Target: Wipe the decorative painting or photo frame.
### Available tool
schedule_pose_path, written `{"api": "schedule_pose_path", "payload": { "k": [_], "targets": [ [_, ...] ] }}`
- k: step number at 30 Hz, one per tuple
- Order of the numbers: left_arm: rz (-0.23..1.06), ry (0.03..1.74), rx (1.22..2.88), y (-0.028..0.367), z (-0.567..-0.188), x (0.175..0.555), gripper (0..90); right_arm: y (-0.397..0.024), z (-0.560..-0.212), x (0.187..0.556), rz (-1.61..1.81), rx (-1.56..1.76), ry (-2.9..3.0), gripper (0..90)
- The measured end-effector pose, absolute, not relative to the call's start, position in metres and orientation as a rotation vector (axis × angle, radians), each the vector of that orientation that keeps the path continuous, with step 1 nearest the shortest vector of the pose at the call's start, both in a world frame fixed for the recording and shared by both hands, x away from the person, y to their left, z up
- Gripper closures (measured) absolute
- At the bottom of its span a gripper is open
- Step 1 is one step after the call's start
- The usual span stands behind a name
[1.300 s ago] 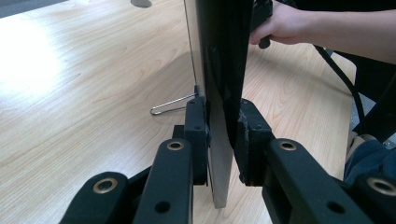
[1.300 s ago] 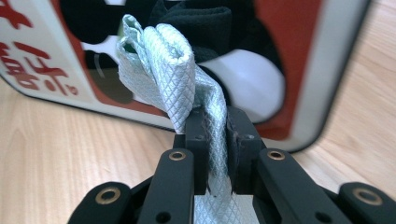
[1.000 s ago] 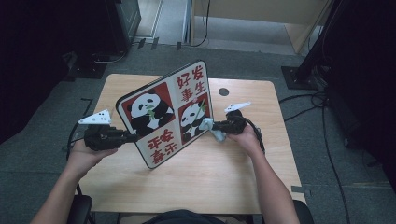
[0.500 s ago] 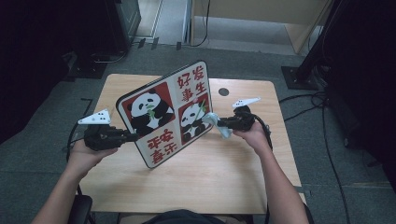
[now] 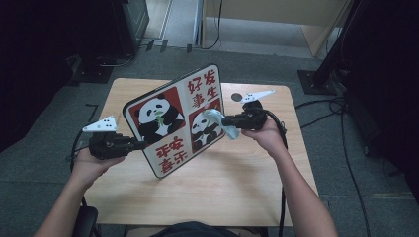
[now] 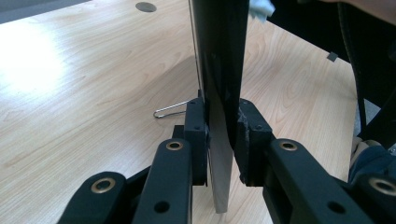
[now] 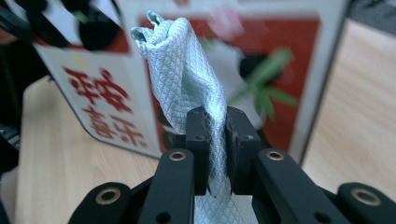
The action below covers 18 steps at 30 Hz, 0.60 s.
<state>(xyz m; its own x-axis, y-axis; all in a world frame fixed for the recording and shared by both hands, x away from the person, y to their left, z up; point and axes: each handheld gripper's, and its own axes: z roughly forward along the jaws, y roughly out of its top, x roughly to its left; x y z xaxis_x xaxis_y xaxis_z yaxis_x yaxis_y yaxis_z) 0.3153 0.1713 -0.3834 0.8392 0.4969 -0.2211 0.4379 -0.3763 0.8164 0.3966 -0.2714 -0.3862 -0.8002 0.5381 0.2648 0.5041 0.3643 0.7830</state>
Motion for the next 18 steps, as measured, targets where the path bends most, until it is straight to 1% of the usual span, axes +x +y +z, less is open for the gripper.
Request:
{"api": "schedule_pose_path", "payload": {
  "k": [8, 18],
  "targets": [
    [0.075, 0.687, 2.021, 0.171, -0.383, 0.315, 77.0, -0.241, -0.335, 0.395, 1.482, 0.909, 2.553, 81.3],
    [0.079, 0.678, 2.018, 0.172, -0.384, 0.315, 76.9, -0.194, -0.273, 0.392, 1.518, 0.742, 2.583, 81.2]
  ]
}}
